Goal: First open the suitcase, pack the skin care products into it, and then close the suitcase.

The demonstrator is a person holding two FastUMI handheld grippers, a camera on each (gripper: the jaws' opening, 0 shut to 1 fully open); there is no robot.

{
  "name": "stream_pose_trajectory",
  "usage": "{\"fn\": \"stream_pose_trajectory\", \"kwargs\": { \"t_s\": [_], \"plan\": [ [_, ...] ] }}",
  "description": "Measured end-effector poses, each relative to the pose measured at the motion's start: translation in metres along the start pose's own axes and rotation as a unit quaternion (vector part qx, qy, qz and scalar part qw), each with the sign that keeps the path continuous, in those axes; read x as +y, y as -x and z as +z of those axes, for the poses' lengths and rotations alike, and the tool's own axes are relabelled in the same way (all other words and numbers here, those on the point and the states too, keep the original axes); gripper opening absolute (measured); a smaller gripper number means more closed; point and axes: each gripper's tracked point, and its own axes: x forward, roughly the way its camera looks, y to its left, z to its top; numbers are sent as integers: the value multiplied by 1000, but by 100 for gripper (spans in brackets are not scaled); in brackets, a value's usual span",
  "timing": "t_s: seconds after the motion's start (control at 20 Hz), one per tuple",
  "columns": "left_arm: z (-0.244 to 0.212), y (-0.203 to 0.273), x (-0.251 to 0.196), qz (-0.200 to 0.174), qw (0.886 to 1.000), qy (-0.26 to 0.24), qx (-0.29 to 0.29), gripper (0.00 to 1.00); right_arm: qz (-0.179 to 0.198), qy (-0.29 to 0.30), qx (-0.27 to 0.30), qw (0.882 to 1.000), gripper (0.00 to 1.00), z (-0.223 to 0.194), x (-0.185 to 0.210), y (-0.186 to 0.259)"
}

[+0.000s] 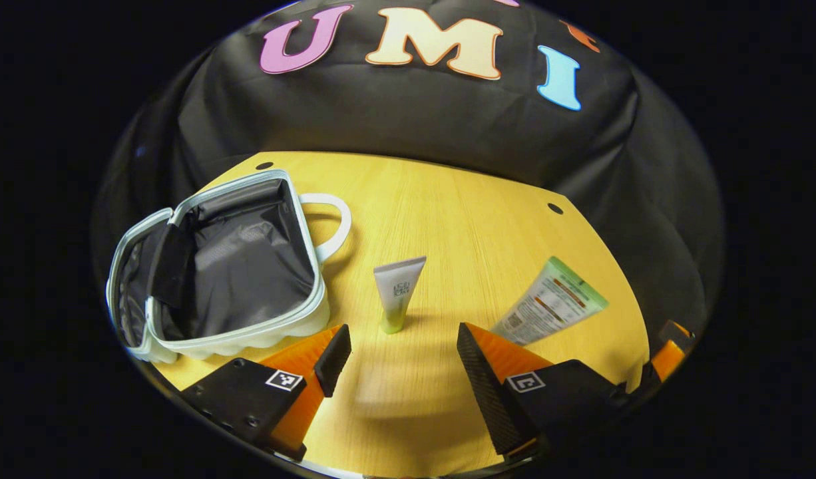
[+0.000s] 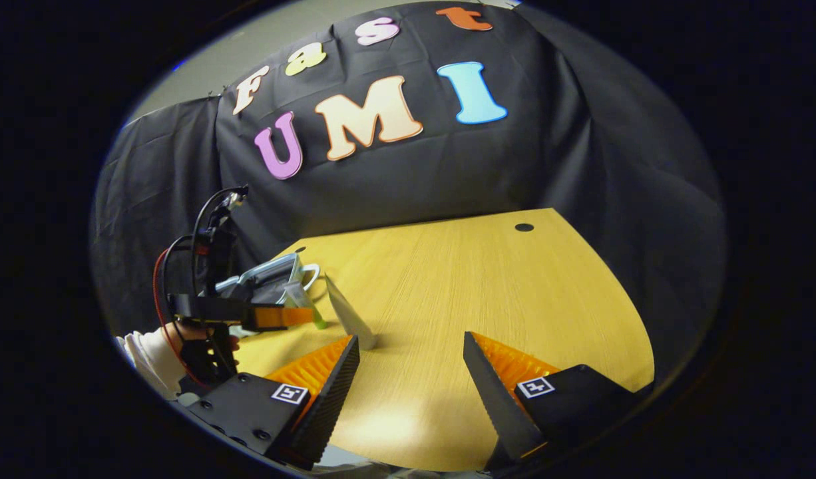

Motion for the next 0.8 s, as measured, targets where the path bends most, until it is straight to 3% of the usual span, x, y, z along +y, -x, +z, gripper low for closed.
{"fn": "stream_pose_trajectory", "kwargs": {
  "t_s": [0.25,0.5,0.6,0.65,0.7,0.75,0.8],
  "plan": [
    [9,-27,8,26,998,43,-38,95,51,40,22,998,98,-20,22,-16],
    [20,-42,11,33,997,46,-61,93,93,43,29,994,98,-31,54,-50],
    [23,-46,13,36,996,46,-70,87,99,48,32,993,98,-35,61,-66],
    [23,-50,13,40,996,45,-68,76,101,48,31,993,98,-34,64,-73],
    [22,-51,14,40,996,43,-67,75,104,43,29,993,98,-34,67,-79],
    [22,-54,14,42,996,41,-66,62,108,38,29,993,98,-34,72,-87],
    [22,-57,14,42,996,41,-65,58,111,33,31,993,98,-36,76,-96]
  ]
}}
